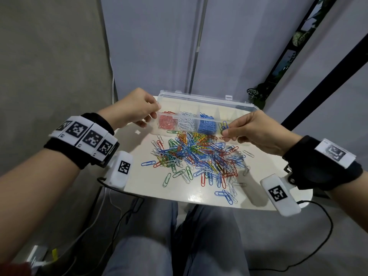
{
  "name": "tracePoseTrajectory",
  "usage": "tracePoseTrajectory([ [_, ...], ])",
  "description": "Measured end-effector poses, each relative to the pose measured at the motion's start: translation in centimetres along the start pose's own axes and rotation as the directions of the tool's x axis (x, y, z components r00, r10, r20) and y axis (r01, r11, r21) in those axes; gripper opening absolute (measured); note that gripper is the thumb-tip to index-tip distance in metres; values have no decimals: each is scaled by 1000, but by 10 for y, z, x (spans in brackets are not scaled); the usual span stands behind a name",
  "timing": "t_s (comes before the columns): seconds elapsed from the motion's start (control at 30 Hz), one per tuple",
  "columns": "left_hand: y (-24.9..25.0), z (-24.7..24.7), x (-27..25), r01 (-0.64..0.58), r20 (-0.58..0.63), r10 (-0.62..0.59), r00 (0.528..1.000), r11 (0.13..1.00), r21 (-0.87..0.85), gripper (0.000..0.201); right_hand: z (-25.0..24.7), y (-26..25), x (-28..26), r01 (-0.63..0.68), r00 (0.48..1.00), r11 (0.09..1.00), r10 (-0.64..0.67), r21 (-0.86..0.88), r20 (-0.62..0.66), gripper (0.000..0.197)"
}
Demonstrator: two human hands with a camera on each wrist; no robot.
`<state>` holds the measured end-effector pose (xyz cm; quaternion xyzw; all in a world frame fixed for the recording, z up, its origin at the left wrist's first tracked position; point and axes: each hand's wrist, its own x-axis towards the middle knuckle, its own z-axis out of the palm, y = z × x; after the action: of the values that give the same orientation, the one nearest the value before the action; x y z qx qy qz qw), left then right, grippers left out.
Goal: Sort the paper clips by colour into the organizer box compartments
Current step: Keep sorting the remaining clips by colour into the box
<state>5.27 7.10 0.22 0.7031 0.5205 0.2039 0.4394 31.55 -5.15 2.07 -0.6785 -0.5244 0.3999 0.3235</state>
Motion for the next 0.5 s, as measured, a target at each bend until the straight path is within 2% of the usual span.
tracePoseTrajectory([
  [0.23,-1,0,0,-3,1,3,1000,1000,-1,26,2,-1,-1,-27,998,997,31,-79,50,10],
  [0.5,-1,1,0,3,-3,-3,1000,1000,4,26,0,-24,12,46,997,998,-44,35,-59,16],
])
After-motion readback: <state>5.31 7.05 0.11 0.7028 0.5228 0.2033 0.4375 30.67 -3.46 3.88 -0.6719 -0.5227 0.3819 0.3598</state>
